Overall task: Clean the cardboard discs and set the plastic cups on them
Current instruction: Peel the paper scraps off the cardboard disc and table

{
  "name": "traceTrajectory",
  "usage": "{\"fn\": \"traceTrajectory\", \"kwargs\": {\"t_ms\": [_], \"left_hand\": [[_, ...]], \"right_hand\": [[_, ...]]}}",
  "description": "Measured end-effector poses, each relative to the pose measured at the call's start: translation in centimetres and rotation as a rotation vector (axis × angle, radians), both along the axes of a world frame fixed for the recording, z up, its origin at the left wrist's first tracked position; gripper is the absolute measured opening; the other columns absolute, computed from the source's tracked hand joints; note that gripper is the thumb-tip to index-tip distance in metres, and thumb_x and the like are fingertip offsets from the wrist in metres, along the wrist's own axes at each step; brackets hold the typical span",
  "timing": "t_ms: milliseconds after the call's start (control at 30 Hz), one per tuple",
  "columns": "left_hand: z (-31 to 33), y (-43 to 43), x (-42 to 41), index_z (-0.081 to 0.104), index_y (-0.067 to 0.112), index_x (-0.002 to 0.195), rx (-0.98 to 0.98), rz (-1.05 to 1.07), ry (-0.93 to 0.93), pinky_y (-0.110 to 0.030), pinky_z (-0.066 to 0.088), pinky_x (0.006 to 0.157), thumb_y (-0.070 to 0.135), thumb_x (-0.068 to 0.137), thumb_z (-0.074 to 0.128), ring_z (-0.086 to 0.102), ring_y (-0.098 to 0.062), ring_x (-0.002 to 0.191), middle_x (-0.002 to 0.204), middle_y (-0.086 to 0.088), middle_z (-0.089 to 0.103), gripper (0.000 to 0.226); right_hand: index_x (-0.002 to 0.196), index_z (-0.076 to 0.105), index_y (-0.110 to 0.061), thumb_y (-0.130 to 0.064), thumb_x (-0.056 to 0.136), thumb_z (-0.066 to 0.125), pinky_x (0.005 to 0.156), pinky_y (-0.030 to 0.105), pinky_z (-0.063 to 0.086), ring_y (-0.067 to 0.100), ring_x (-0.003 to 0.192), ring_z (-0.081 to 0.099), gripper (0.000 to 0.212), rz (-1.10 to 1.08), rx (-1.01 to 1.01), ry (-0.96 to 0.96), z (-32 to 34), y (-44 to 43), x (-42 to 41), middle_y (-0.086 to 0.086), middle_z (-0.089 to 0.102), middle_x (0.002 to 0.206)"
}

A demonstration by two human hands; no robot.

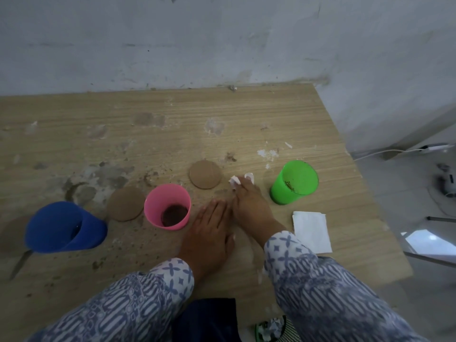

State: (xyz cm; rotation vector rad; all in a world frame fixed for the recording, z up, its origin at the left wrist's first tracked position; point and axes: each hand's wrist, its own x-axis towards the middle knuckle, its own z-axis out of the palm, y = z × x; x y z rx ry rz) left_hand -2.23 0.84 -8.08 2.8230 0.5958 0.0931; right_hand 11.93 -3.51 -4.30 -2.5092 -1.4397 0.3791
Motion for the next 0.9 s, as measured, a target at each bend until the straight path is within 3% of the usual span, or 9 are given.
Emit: {"fn": "traceTrajectory", "kwargs": {"t_ms": [100, 233, 400, 433, 533, 700, 800, 833, 900], "left_hand": [[0.1, -0.1, -0.1, 0.042, 0.007, 0.14, -0.014, -0.002, -0.017, -0.046, 0.023, 0.113, 0.039, 0.087, 0.044, 0.037, -0.027, 0.137, 0.145, -0.013, 0.044, 0.062], [0.2, -0.1, 0.0, 0.047, 0.006, 0.137, -0.008, -0.006, 0.006, -0.048, 0.03, 0.11, 0.038, 0.086, 0.041, 0.041, -0.028, 0.135, 0.142, -0.014, 0.047, 0.06], [0.1, 0.1, -0.1, 0.041, 0.007, 0.141, -0.002, -0.002, 0.023, -0.045, 0.022, 0.112, 0.042, 0.088, 0.039, 0.037, -0.028, 0.137, 0.146, -0.013, 0.043, 0.064], [0.1, 0.1, -0.1, 0.039, 0.008, 0.143, -0.013, 0.002, 0.02, -0.044, 0.019, 0.113, 0.043, 0.089, 0.039, 0.035, -0.027, 0.139, 0.148, -0.013, 0.04, 0.064], [0.1, 0.1, -0.1, 0.037, 0.008, 0.144, -0.041, -0.001, -0.011, -0.044, 0.019, 0.115, 0.04, 0.089, 0.042, 0.033, -0.026, 0.14, 0.149, -0.012, 0.038, 0.063], [0.2, 0.1, -0.1, 0.042, 0.009, 0.141, -0.008, -0.012, 0.018, -0.046, 0.025, 0.113, 0.042, 0.089, 0.041, 0.037, -0.027, 0.137, 0.146, -0.012, 0.043, 0.061], [0.1, 0.1, -0.1, 0.044, 0.008, 0.14, 0.013, -0.006, 0.036, -0.045, 0.022, 0.112, 0.042, 0.088, 0.042, 0.038, -0.027, 0.137, 0.144, -0.013, 0.045, 0.062], [0.1, 0.1, -0.1, 0.043, 0.008, 0.14, 0.01, -0.007, 0.033, -0.045, 0.022, 0.112, 0.042, 0.088, 0.042, 0.038, -0.027, 0.137, 0.145, -0.013, 0.044, 0.063], [0.2, 0.1, -0.1, 0.042, 0.008, 0.14, -0.007, -0.006, 0.009, -0.045, 0.021, 0.113, 0.042, 0.087, 0.042, 0.037, -0.027, 0.137, 0.145, -0.013, 0.044, 0.063]], "right_hand": [[0.117, 0.058, 0.002, -0.013, 0.088, 0.035, 0.088, 0.049, 0.049, 0.042, 0.116, 0.053, 0.041, 0.13, 0.055, -0.023, -0.6, -2.2, -0.7, 0.021, 0.059, 0.121], [0.133, 0.045, -0.002, -0.015, 0.09, 0.032, 0.109, 0.044, 0.026, 0.036, 0.134, 0.033, 0.046, 0.039, 0.062, -0.018, -1.0, -3.5, -0.1, 0.019, 0.045, 0.139], [0.135, 0.041, 0.0, -0.014, 0.095, 0.025, 0.111, 0.04, 0.024, 0.038, 0.138, 0.023, 0.045, 0.011, -0.002, -0.09, -0.6, 0.4, 1.2, 0.018, 0.039, 0.142], [0.133, 0.043, 0.0, -0.012, 0.095, 0.027, 0.11, 0.042, 0.029, 0.04, 0.136, 0.026, 0.044, 0.036, -0.007, -0.082, -0.4, 0.7, 1.0, 0.018, 0.041, 0.14], [0.116, 0.058, 0.005, -0.013, 0.086, 0.034, 0.087, 0.052, 0.051, 0.044, 0.114, 0.053, 0.043, 0.136, 0.021, -0.033, -1.0, -1.3, -0.4, 0.022, 0.061, 0.119], [0.123, 0.053, 0.004, -0.009, 0.088, 0.037, 0.096, 0.05, 0.045, 0.04, 0.12, 0.049, 0.04, 0.071, 0.097, -0.052, -1.1, -3.3, -0.3, 0.024, 0.056, 0.124], [0.137, 0.035, 0.003, -0.004, 0.093, 0.037, 0.113, 0.042, 0.025, 0.035, 0.137, 0.026, 0.045, 0.01, -0.021, -0.118, -0.4, -0.9, 0.5, 0.022, 0.031, 0.146], [0.136, 0.036, 0.005, -0.003, 0.092, 0.037, 0.113, 0.043, 0.025, 0.036, 0.137, 0.025, 0.044, 0.017, -0.039, -0.108, -0.1, -0.3, 0.5, 0.022, 0.031, 0.146], [0.123, 0.05, 0.012, -0.002, 0.088, 0.037, 0.099, 0.054, 0.041, 0.048, 0.123, 0.042, 0.039, 0.08, -0.028, -0.068, -1.1, -0.3, 0.3, 0.028, 0.051, 0.129]]}}
